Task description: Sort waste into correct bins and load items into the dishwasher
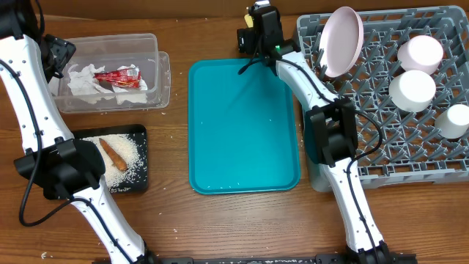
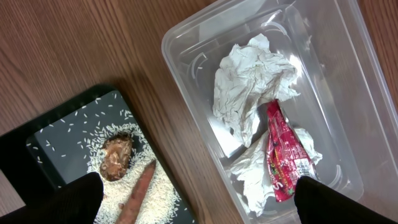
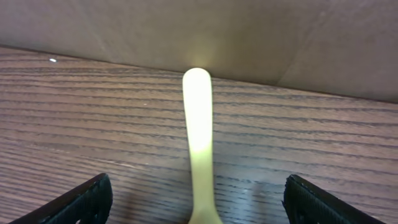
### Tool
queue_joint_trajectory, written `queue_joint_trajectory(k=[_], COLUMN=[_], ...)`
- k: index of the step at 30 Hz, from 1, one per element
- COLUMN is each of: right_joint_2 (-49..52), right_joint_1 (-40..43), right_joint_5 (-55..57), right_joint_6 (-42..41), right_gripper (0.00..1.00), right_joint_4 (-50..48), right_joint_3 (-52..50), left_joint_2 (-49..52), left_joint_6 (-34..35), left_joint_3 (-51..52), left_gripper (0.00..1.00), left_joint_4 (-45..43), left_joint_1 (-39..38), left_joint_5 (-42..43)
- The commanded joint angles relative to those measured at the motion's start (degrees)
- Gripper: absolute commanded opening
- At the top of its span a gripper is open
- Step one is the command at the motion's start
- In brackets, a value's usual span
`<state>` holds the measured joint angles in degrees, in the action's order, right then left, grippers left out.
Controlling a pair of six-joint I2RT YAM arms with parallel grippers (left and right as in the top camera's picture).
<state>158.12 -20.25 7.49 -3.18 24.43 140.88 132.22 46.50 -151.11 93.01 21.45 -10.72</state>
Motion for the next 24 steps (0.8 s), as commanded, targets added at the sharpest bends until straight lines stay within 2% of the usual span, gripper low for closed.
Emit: queue_joint_trajectory(k=[1,21,24], right_joint_2=[0.98,3.58,3.61], right_joint_1=[-0.26,-0.24,-0.26], right_joint_5=[-0.68,1.07,1.05], right_joint_6=[0.24,0.22,0.22], right_gripper=[0.90,0.89,0.80], right_joint_4=[-0.90,-1.64,-1.62], right_joint_3=[0.83,0.83,0.83], left_joint_2=[-0.22,-0.22,-0.22], left_joint_6=[-0.22,-0.22,-0.22], left_joint_3=[0.00,0.00,0.00], left_gripper=[1.00,1.00,1.00], left_joint_4=[-0.09,-0.09,-0.09], left_joint_1=[-0.26,-0.26,-0.24], left_joint_5=[0.02,0.02,0.02])
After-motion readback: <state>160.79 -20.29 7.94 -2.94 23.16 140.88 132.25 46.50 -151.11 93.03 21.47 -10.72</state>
